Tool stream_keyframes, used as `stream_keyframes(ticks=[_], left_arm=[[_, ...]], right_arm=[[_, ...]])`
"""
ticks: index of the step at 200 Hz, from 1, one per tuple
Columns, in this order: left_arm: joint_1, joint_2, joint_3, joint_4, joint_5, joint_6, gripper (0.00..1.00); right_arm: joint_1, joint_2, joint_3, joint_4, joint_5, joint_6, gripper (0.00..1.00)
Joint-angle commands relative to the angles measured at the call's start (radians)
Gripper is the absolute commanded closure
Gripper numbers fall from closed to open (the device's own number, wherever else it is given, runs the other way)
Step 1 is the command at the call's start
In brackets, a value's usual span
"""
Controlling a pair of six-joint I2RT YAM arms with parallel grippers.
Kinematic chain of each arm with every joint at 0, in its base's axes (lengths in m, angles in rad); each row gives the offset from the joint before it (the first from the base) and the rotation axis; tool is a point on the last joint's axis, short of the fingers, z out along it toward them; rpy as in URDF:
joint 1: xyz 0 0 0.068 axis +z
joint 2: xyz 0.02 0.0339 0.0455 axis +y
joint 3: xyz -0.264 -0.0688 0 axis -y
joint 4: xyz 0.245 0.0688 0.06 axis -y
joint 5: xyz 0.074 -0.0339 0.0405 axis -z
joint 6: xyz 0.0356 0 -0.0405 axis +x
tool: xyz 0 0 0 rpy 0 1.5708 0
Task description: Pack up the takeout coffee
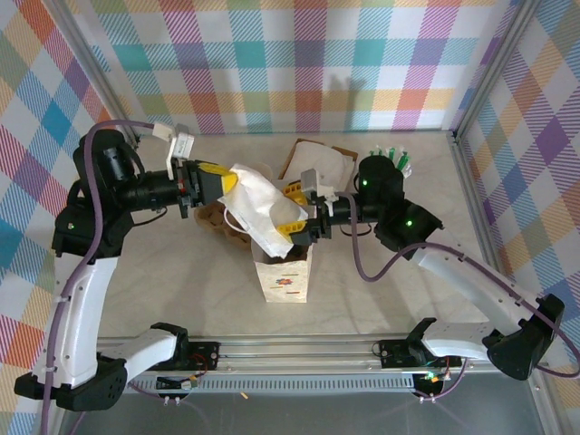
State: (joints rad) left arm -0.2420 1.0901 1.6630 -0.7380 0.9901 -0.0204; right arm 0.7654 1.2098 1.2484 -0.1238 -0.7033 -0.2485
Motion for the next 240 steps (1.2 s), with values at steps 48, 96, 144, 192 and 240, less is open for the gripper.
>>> stream_keyframes(ticks=[48, 96, 144, 192, 240], left_arm=[[-0.261, 0.201, 0.346, -0.619, -0.350, 0.537, 1.00], [-0.286, 0.253, 0.411, -0.611, -0.358, 0.537, 1.00], [-0.319, 0.287, 0.451, -0.625, -0.394, 0.552, 1.00], [-0.328, 0.297, 0.497, -0.571, -0.450, 0.533, 1.00], [-0.329, 0.198, 0.417, -0.397, -0.685, 0.485, 0.06]], right_arm=[[-0.005, 0.140, 0.294, -0.323, -0.088, -0.001, 0.17], [-0.003, 0.228, 0.408, -0.455, -0.155, -0.019, 0.31], [-0.003, 0.316, 0.514, -0.513, -0.218, -0.006, 0.50], [-0.003, 0.369, 0.593, -0.626, -0.220, -0.060, 1.00], [-0.009, 0.271, 0.437, -0.472, 0.009, -0.032, 1.00]])
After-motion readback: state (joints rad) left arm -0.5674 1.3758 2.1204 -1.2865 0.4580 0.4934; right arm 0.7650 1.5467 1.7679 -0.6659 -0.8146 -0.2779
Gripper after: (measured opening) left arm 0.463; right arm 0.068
